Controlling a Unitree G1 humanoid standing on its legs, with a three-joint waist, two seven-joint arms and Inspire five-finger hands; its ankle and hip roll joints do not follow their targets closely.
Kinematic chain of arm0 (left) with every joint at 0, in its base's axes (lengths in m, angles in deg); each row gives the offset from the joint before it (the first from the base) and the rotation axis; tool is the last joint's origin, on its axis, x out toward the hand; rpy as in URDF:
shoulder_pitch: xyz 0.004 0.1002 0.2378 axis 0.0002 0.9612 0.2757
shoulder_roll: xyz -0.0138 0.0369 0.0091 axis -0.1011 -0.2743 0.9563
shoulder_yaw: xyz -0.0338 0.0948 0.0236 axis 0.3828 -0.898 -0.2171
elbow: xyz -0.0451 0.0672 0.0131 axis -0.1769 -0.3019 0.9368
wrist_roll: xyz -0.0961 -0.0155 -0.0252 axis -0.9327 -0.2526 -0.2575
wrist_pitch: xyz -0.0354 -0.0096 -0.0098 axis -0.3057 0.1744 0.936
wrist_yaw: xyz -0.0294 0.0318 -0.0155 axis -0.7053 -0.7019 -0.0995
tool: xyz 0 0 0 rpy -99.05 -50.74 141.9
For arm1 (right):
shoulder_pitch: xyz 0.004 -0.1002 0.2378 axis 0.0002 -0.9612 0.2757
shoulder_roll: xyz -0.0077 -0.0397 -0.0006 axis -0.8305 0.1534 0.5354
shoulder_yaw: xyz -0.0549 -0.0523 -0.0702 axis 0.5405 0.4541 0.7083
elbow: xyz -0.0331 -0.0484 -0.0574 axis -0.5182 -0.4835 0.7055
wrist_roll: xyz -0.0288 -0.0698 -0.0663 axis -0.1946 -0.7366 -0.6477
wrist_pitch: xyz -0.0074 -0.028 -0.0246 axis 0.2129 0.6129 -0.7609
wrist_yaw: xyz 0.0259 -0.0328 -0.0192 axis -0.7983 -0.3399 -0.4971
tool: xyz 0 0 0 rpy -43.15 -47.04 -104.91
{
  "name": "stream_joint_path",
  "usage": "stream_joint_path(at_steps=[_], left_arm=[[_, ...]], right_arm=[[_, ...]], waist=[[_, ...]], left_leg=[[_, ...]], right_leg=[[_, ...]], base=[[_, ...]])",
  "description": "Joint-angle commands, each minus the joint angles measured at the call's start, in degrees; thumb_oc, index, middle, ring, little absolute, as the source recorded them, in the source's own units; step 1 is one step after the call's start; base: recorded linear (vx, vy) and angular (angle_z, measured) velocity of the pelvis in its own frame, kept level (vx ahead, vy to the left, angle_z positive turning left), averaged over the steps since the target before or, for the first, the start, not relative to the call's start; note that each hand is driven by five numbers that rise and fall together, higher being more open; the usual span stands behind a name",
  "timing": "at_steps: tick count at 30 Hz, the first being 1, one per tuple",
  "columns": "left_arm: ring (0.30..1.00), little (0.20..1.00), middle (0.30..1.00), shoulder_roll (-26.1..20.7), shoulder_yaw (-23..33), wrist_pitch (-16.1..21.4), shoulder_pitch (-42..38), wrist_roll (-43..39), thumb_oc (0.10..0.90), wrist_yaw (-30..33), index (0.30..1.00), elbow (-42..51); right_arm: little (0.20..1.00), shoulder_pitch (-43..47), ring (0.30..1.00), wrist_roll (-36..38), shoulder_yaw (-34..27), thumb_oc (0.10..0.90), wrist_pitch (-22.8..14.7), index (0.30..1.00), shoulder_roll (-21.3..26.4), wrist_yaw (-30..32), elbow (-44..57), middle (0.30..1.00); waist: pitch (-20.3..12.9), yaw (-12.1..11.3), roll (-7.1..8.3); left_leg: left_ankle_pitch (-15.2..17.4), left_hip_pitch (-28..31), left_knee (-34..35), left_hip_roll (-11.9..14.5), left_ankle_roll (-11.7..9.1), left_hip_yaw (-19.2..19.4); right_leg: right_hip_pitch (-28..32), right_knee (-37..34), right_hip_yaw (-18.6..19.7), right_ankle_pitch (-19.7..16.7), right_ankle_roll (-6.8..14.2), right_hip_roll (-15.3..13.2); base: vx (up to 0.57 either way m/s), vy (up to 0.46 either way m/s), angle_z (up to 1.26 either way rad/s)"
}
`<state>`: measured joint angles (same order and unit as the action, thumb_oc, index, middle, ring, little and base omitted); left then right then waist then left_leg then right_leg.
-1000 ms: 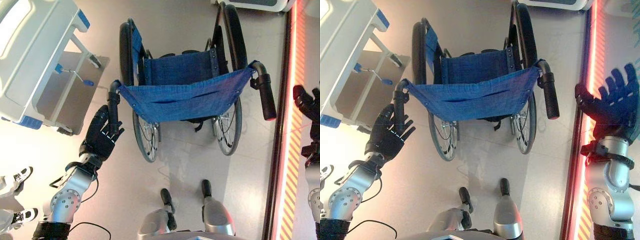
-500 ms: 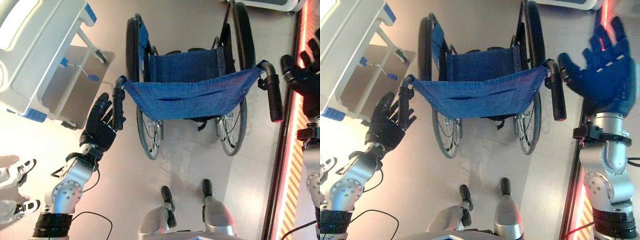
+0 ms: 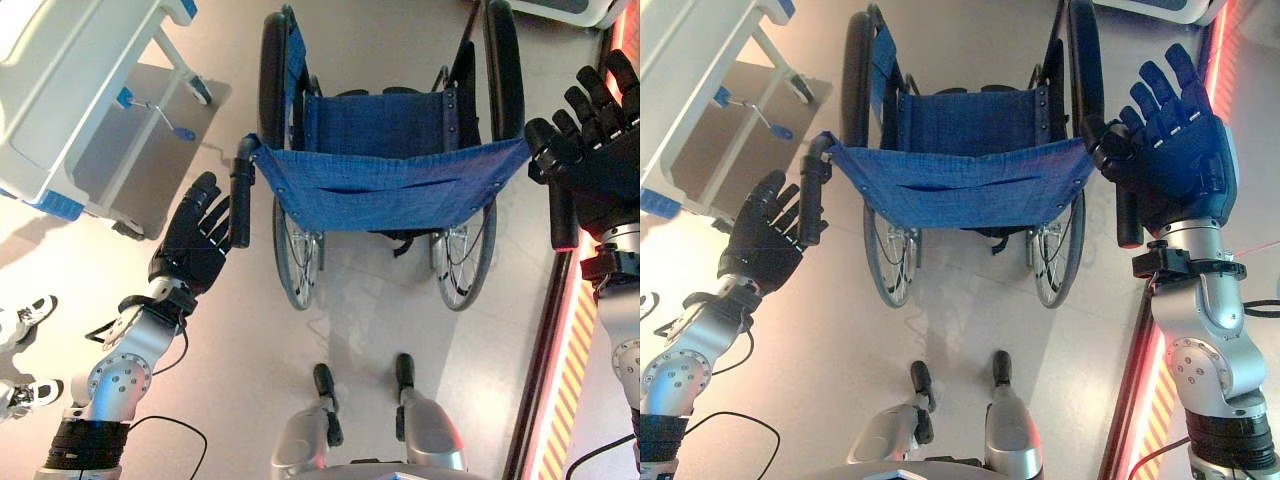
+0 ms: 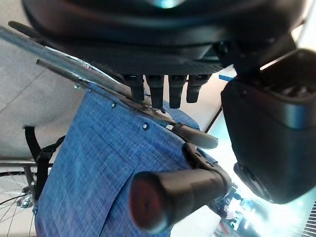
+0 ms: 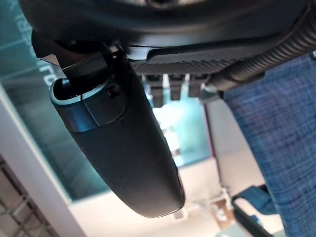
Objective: Push the wheelchair next to the bed
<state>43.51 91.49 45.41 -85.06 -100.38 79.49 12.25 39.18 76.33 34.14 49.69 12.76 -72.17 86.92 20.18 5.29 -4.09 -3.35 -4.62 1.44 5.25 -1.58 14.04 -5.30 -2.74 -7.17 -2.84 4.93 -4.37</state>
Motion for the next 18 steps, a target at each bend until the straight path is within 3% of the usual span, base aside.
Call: stream_joint_path(at_steps=[1,9,18], left_arm=[[0.9,0.9,0.9,-7.34,5.78,4.63,-3.23,-1.61,0.8,-2.59,0.9,5.04],[0.9,0.9,0.9,-9.72,5.63,3.87,-4.88,-2.87,0.8,-0.61,0.9,6.65],[0.9,0.9,0.9,-11.49,5.85,1.83,-7.4,-5.02,0.8,0.71,0.9,6.24]], right_arm=[[0.9,0.09,0.9,0.12,0.67,0.8,-0.95,0.9,3.66,0.53,4.05,0.9],[0.9,0.34,0.9,-18.9,-3.11,0.8,-3.83,0.9,9.92,9.78,2.67,0.9],[0.9,4.0,0.9,-27.22,-4.83,0.8,-1.85,0.9,16.94,14.26,4.09,0.9]], waist=[[-4.42,-0.08,2.93],[-3.74,0.02,3.4],[-3.32,-0.08,3.47]], left_leg=[[-0.52,-5.35,-6.2,1.36,-3.51,-0.5],[-0.75,-5.75,-6.25,1.46,-3.61,-0.47],[-0.73,-5.8,-6.26,1.48,-3.59,-0.28]], right_leg=[[-2.03,4.13,-0.37,1.08,0.35,-2.16],[-2.04,3.91,-0.19,0.94,0.34,-1.7],[-1.97,3.9,0.21,0.93,0.4,-1.55]], base=[[0.0,0.0,0.0],[0.0,0.0,0.0],[0.0,0.0,0.0]])
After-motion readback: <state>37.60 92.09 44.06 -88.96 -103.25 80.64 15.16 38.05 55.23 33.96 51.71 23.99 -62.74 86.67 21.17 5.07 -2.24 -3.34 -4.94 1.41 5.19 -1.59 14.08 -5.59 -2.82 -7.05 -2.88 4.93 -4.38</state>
